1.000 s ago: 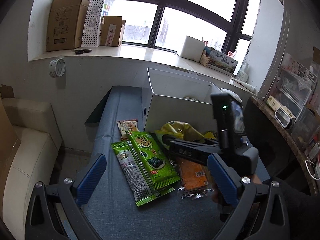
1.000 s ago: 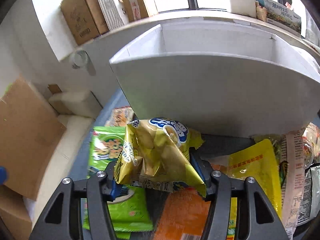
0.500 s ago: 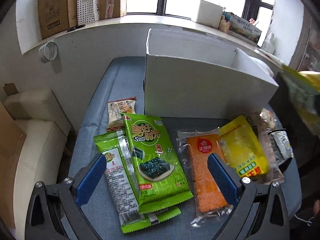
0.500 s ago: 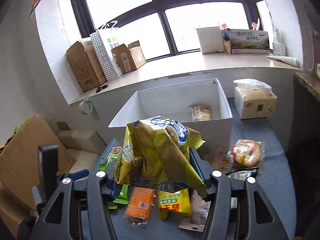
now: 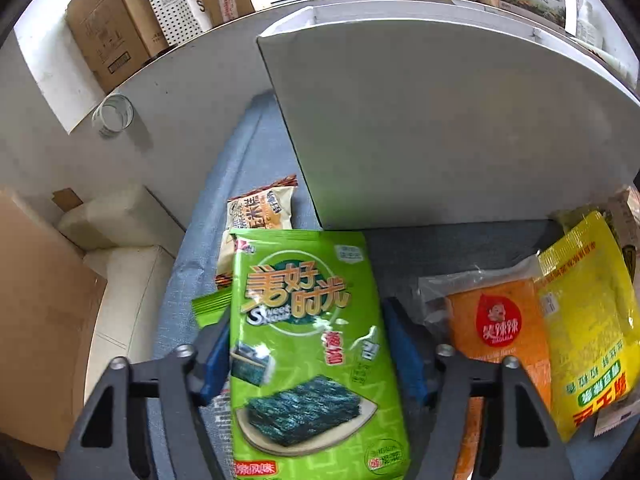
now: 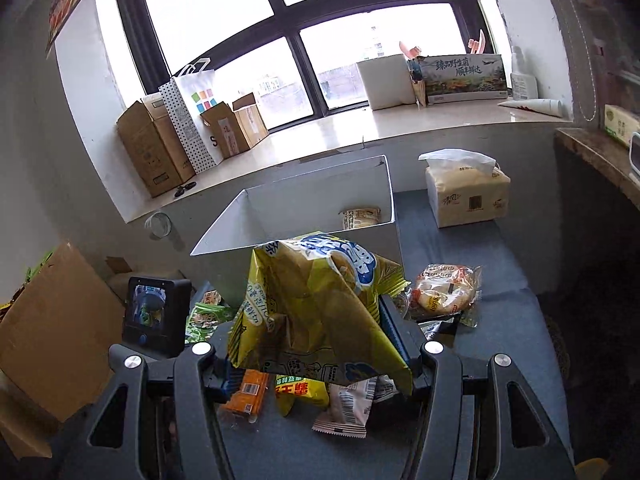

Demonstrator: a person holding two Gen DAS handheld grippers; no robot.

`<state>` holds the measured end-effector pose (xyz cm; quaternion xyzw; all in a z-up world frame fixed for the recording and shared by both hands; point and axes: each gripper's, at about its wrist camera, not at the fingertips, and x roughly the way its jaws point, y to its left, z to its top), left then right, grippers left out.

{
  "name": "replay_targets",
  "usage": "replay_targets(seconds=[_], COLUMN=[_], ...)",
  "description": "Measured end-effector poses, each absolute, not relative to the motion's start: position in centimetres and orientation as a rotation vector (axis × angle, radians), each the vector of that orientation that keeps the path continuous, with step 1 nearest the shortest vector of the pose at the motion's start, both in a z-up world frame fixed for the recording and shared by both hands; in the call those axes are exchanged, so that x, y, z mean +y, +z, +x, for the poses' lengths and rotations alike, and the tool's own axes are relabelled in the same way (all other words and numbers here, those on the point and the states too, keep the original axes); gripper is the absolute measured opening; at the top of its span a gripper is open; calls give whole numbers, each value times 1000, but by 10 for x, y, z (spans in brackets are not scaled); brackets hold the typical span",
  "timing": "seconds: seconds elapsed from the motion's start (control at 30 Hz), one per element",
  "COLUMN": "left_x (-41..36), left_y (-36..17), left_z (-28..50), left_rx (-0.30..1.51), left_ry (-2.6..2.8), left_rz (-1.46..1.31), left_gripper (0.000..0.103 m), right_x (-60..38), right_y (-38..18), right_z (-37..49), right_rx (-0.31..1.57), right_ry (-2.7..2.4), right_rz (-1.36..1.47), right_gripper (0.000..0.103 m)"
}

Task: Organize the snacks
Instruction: 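Grasp the green seaweed pack with the left gripper while the right gripper holds the yellow bag, then drop the seaweed pack and yellow bag into the white box with both grippers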

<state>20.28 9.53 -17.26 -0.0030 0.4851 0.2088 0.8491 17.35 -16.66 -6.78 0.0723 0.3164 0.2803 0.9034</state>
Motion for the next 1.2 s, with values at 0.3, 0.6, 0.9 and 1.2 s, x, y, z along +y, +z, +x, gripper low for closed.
replay_targets(seconds=[0.3, 0.6, 0.9, 1.2], left_x=[103, 99, 97, 107], left_y=[-122, -39, 17, -17], left_z=[160, 157, 242, 327], left_rx=[893, 733, 647, 721], left_ry=[264, 104, 151, 116], left_rz=[-146, -240, -115, -64], left_gripper=[68, 68, 69, 72], right_x=[-155, -140, -98, -46], right_y=[-73, -62, -34, -56], right_z=[169, 187, 278, 357], right_rx=[670, 659, 646, 726], right_ry=[612, 652, 648, 616], right_rz=[125, 108, 15, -152], right_gripper=[62, 62, 62, 64])
